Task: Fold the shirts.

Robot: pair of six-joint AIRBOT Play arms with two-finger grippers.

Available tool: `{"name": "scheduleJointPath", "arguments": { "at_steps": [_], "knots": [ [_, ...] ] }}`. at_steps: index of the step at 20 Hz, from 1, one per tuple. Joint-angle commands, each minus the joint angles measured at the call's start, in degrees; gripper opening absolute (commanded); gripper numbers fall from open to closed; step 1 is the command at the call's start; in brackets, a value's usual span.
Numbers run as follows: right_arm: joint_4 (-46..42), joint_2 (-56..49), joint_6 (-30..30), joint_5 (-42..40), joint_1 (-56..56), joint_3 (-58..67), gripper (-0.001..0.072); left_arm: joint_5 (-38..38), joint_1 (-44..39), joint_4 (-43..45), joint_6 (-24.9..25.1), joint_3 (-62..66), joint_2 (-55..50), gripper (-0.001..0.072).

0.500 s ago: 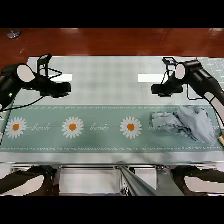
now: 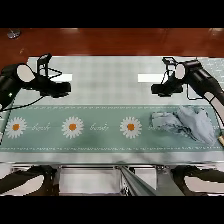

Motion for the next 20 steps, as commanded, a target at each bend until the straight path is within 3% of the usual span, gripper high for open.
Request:
{"name": "scheduleJointPath", "arguments": {
  "at_steps": [1, 7, 10, 11, 12, 13, 14, 17, 20],
  "knots": [
    [0.0, 0.0, 0.0, 0.0, 0.0, 0.0, 0.0023, 0.0, 0.0, 0.0, 0.0, 0.0, 0.0, 0.0022],
    [0.0, 0.0, 0.2, -1.3, 0.0, 0.0, 0.0024, 0.4, 0.0, 0.0, 0.0, 0.0, -0.1, 0.0021],
    [-1.7, 0.2, -0.2, 0.2, 0.0, 0.6, 0.0026, 7.0, 0.0, 0.0, 0.0, 0.0, -0.8, 0.0024],
    [-3.5, 0.6, -0.2, 2.2, 0.0, 1.3, 0.0042, 8.5, 0.0, 0.0, 0.0, 0.0, -1.1, 0.0058],
    [-5.0, 1.0, -0.2, 4.4, 0.0, 2.1, 0.0237, 8.9, 0.0, 0.0, 0.0, 0.0, -1.2, 0.0188],
    [-8.2, 1.9, -0.2, 7.7, 0.0, 3.0, 0.0643, 8.6, 0.1, 0.0, 0.0, 0.0, -1.1, 0.051],
    [-12.7, 3.5, -0.6, 11.1, 0.0, 3.3, 0.0629, 7.0, 0.1, 0.2, 0.4, 0.1, -1.0, 0.0703],
    [-23.9, 10.8, -2.8, 17.2, -4.3, 2.8, 0.0629, -3.4, 1.9, 0.9, 7.7, 1.4, 0.3, 0.0703],
    [-21.0, 23.4, 3.4, 12.1, -17.1, -3.1, 0.0628, -4.3, 2.5, -2.9, 9.4, -2.1, 9.7, 0.0703]
  ]
}}
